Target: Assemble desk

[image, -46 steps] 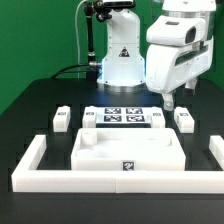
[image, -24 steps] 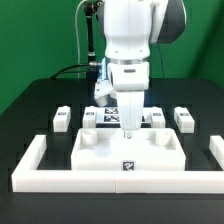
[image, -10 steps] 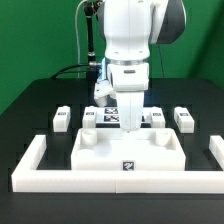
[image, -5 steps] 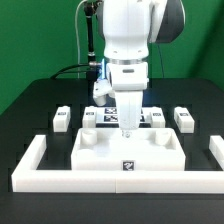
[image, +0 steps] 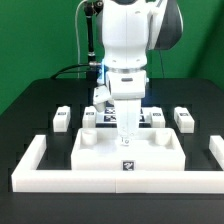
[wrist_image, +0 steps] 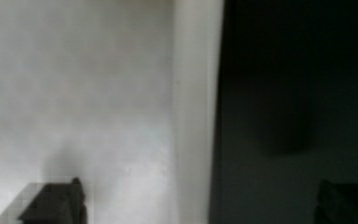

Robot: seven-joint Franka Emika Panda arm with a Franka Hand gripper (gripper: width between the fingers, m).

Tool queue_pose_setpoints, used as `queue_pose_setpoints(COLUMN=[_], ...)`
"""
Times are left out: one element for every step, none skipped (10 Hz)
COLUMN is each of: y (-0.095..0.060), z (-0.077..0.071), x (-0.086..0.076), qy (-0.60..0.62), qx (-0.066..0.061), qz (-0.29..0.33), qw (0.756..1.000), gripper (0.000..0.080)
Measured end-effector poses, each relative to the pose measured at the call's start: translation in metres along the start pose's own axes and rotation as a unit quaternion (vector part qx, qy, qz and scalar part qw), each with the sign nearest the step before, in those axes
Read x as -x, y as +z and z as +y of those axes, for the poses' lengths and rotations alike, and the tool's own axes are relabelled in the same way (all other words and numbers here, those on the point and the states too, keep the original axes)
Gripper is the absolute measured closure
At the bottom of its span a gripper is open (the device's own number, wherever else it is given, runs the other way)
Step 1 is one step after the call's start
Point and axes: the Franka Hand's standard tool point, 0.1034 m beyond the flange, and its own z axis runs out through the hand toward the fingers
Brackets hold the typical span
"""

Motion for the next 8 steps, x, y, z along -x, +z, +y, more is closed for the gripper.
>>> queue_pose_setpoints(y=[0.0001, 0.0002, 0.0003, 0.0004, 0.0004, -0.0006, -0.0006, -0.0006], z=[-0.0001, -0.0001, -0.0002, -0.0002, -0.0002, 0.0009, 0.0010, 0.0010], x=[0.0000, 0.0000, 0.0000, 0.0000, 0.0000, 0.0004, 0.0004, 0.0004], qy=[0.000, 0.000, 0.000, 0.000, 0.000, 0.000, 0.000, 0.000], qx=[0.000, 0.000, 0.000, 0.000, 0.000, 0.002, 0.002, 0.002], qz=[0.000, 0.000, 0.000, 0.000, 0.000, 0.000, 0.000, 0.000], qw=[1.000, 1.000, 1.000, 1.000, 1.000, 1.000, 1.000, 1.000], gripper=[0.0244, 0.0380, 0.0380, 0.0553, 0.0737, 0.0737, 0.0739, 0.0739])
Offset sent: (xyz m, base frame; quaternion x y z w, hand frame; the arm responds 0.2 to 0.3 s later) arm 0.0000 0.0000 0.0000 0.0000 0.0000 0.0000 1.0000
